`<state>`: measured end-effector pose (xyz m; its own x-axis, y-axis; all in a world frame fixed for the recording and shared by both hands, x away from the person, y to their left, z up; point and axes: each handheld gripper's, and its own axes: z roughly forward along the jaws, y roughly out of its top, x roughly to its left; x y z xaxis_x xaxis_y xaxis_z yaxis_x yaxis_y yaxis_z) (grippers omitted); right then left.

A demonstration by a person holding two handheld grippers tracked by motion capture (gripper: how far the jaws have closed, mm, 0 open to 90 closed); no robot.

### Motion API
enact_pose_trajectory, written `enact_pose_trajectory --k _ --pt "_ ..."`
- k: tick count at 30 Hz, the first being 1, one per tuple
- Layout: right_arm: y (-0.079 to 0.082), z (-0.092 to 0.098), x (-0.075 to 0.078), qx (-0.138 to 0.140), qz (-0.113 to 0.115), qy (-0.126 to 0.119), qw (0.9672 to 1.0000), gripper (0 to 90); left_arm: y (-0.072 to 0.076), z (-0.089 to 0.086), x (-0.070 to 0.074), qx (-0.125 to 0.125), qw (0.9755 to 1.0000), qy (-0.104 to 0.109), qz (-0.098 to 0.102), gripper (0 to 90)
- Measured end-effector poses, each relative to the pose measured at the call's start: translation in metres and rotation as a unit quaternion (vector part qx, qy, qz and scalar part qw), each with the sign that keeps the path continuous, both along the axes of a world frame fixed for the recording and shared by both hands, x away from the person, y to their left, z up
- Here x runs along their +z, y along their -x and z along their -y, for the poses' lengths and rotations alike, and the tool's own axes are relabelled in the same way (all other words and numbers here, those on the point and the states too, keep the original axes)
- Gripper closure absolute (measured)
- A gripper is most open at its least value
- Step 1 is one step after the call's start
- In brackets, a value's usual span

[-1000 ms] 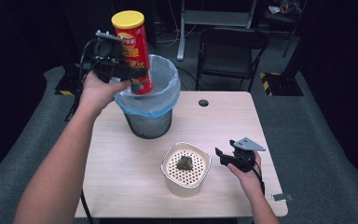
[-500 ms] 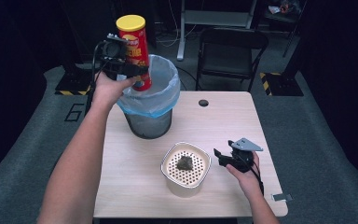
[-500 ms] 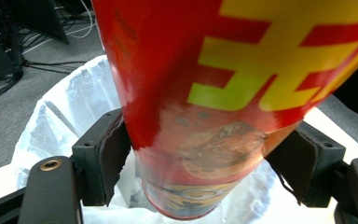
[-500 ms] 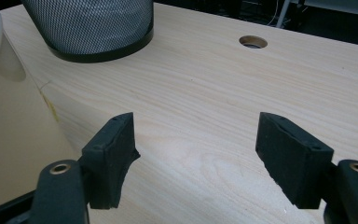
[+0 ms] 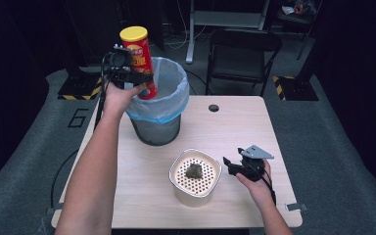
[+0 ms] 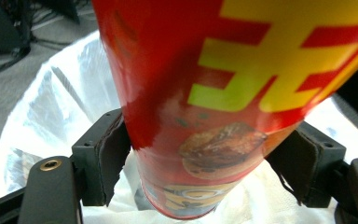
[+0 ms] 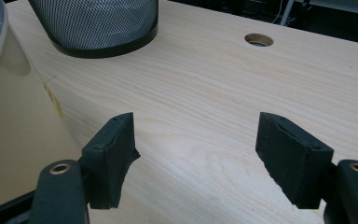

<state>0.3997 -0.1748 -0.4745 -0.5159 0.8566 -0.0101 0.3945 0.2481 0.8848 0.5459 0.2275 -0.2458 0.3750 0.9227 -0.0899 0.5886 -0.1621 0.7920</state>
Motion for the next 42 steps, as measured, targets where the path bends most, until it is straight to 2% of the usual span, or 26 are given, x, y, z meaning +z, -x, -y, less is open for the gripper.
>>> enact_pose_trajectory --k 2,3,4,6,8,13,18,23,24,27,30,33,39,42 --pt "0.0 -0.001 0.0 0.001 -0.001 -0.002 1.0 28.0 -0.004 0.002 -0.005 0.005 0.9998 -0.007 -0.017 23.7" --pt "0.0 -0.001 0.0 -0.001 0.0 0.0 1.0 28.0 -0.006 0.003 -0.007 0.008 0.9995 -0.007 -0.031 23.6" --pt "0.0 -0.001 -0.001 0.001 -0.001 0.001 1.0 28.0 -0.008 0.004 -0.009 0.015 0.9993 -0.003 -0.035 23.5" --pt "0.0 -0.001 -0.001 0.002 -0.002 0.001 1.0 28.0 -0.008 0.004 -0.011 0.012 0.9995 -0.003 -0.03 17.3" --pt "0.0 0.0 -0.001 0.001 -0.001 -0.001 1.0 28.0 -0.007 0.003 -0.012 0.02 0.9994 -0.002 -0.028 14.2" --pt "0.0 0.001 0.0 -0.001 0.0 -0.002 1.0 28.0 0.001 -0.003 -0.011 0.022 0.9996 0.0 -0.016 14.7" --pt "0.0 0.001 0.0 0.0 0.0 0.001 1.0 28.0 0.011 -0.012 -0.005 0.01 0.9999 -0.001 -0.013 19.9" --pt "0.0 0.002 0.0 -0.003 0.002 -0.001 1.0 28.0 0.029 -0.019 0.002 -0.018 0.9998 -0.012 0.004 24.1" --pt "0.0 0.002 0.0 -0.004 0.002 -0.002 1.0 28.0 0.032 -0.021 0.003 -0.028 0.9994 -0.02 0.004 24.7" --pt "0.0 0.003 0.0 -0.009 0.0 -0.002 1.0 28.0 0.043 -0.027 0.003 -0.046 0.9987 -0.02 0.004 27.4" --pt "0.0 0.002 0.0 -0.009 0.0 -0.001 1.0 28.0 0.056 -0.034 0.002 -0.058 0.9979 -0.027 0.013 28.9" --pt "0.0 0.002 0.0 -0.009 0.0 0.0 1.0 28.0 0.068 -0.042 -0.001 -0.072 0.9971 -0.02 0.016 30.1" --pt "0.0 0.003 -0.001 -0.01 0.0 0.001 0.9999 27.9 0.091 -0.059 -0.014 -0.091 0.9956 0.011 0.018 31.5" --pt "0.0 0.003 -0.001 -0.011 0.0 0.002 0.9999 28.0 0.1 -0.063 -0.023 -0.097 0.995 0.012 0.021 31.7"
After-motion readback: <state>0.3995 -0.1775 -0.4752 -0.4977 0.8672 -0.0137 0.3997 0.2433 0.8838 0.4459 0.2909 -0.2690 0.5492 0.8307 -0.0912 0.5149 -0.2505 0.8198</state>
